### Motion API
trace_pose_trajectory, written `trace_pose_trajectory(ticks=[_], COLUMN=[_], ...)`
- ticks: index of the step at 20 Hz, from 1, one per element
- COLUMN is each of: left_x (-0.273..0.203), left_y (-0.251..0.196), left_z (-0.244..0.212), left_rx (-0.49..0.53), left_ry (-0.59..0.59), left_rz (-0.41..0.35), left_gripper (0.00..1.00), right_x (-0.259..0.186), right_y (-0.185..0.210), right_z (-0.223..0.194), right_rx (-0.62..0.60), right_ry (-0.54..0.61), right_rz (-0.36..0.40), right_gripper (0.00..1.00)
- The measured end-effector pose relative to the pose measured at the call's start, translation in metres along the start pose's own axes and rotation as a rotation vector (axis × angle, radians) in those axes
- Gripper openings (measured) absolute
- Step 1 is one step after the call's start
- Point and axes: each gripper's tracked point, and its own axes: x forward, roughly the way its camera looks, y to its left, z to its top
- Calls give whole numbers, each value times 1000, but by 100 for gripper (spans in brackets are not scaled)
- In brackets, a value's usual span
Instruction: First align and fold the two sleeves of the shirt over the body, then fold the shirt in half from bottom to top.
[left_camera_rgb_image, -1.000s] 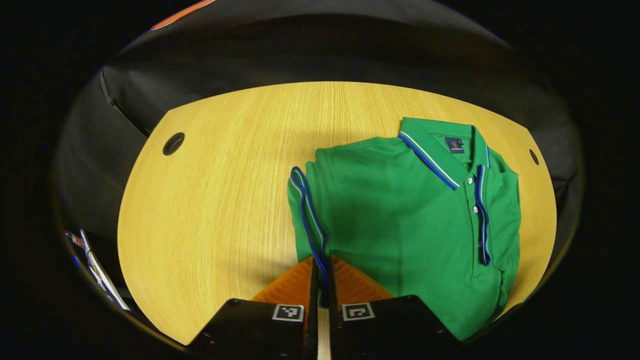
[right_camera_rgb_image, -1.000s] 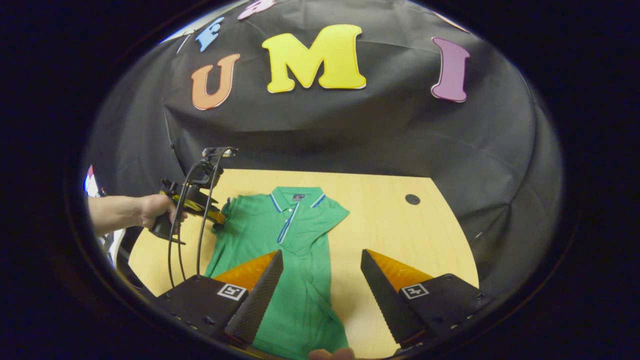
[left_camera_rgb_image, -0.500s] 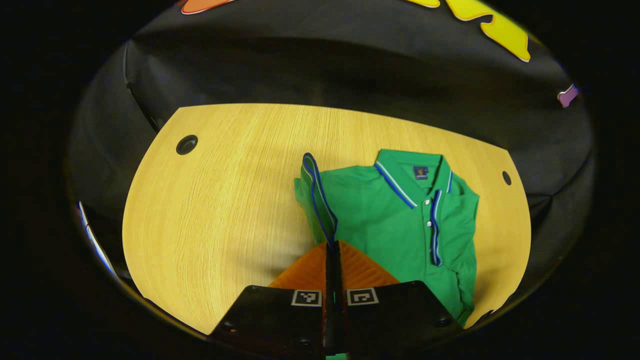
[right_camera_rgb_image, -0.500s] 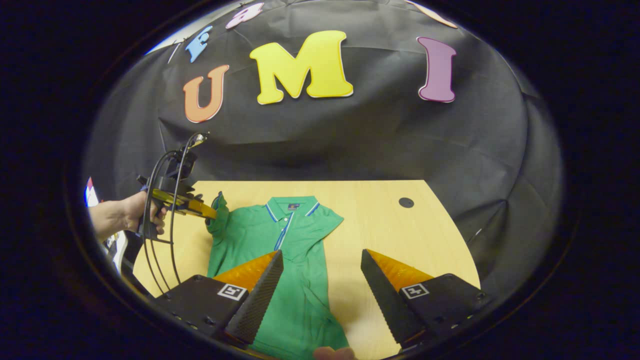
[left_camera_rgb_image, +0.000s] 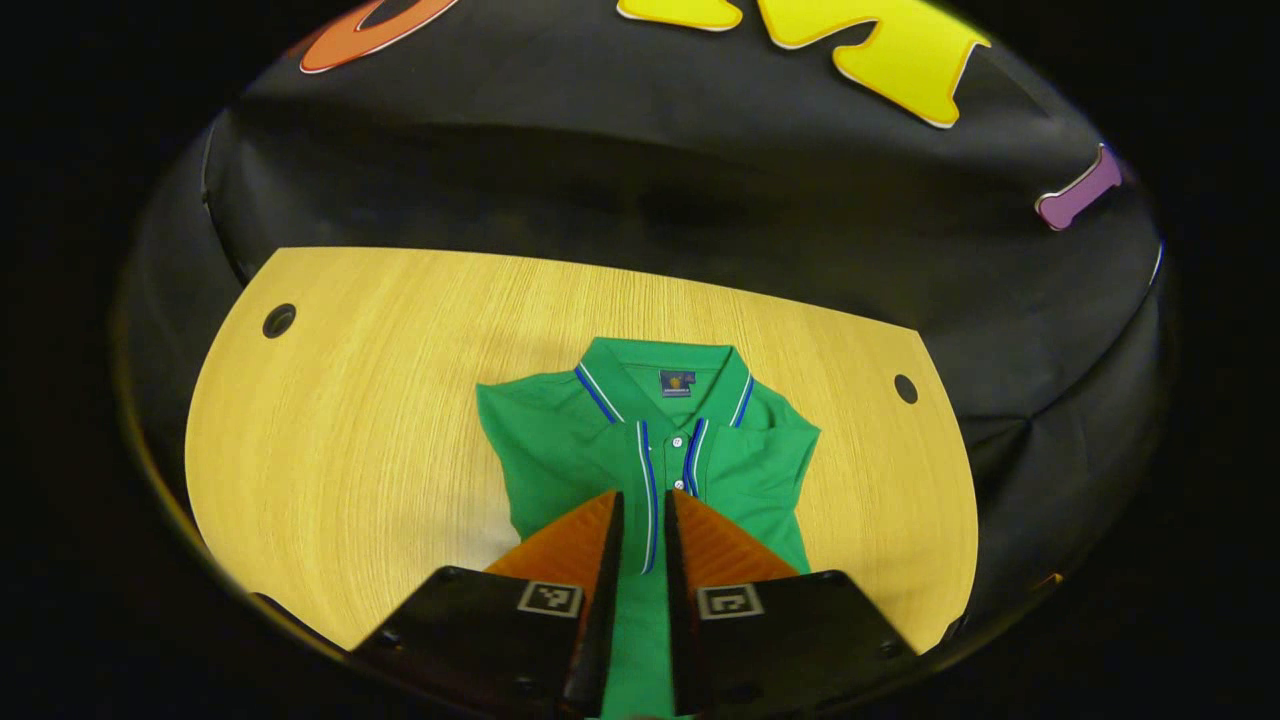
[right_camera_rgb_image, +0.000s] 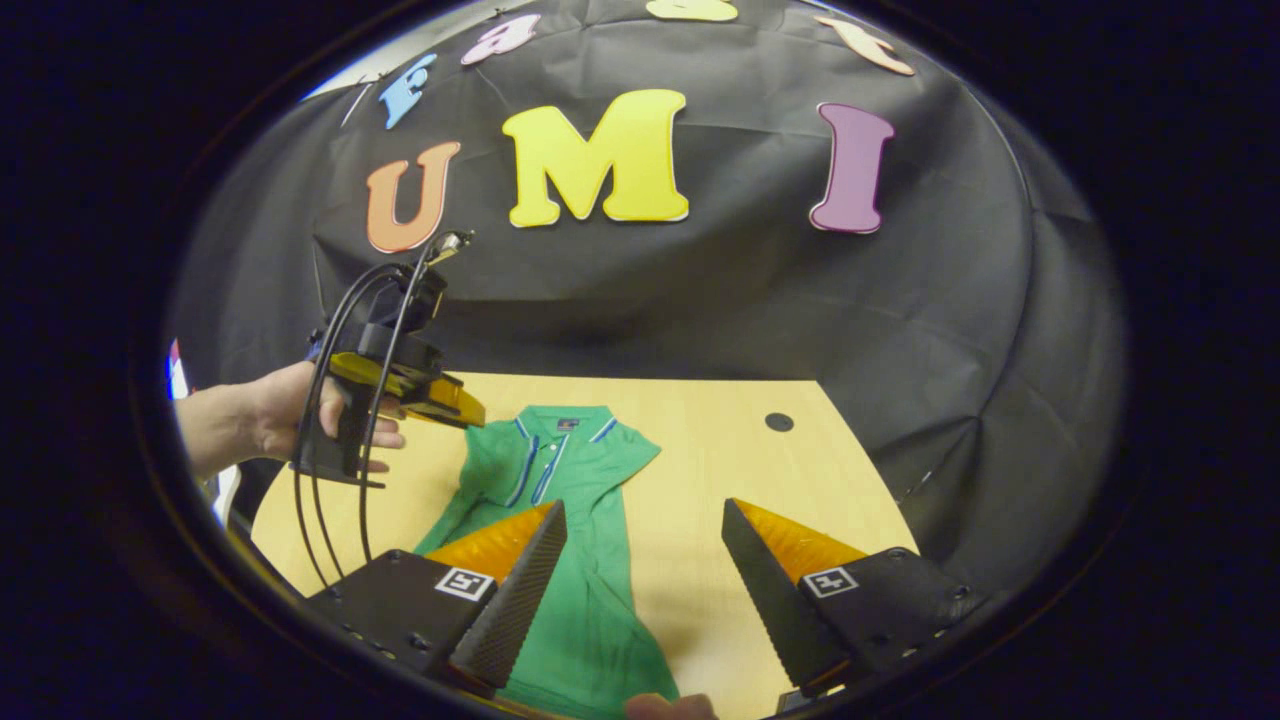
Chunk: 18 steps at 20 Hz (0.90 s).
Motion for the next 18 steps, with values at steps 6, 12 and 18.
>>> trace_pose_trajectory(ticks=[6, 12, 18], left_x=[-66, -161, -219], left_y=[9, 34, 54], left_z=[16, 12, -70], left_rx=[13, 26, 97], left_ry=[-146, -343, -378], left_rz=[35, 81, 80], left_gripper=[100, 100, 100], right_x=[-9, -30, -57], right_y=[8, 35, 43], right_z=[17, 26, -10], right_rx=[17, -36, -129], right_ry=[-71, -118, -92], right_rz=[22, 88, 108], right_gripper=[96, 96, 97])
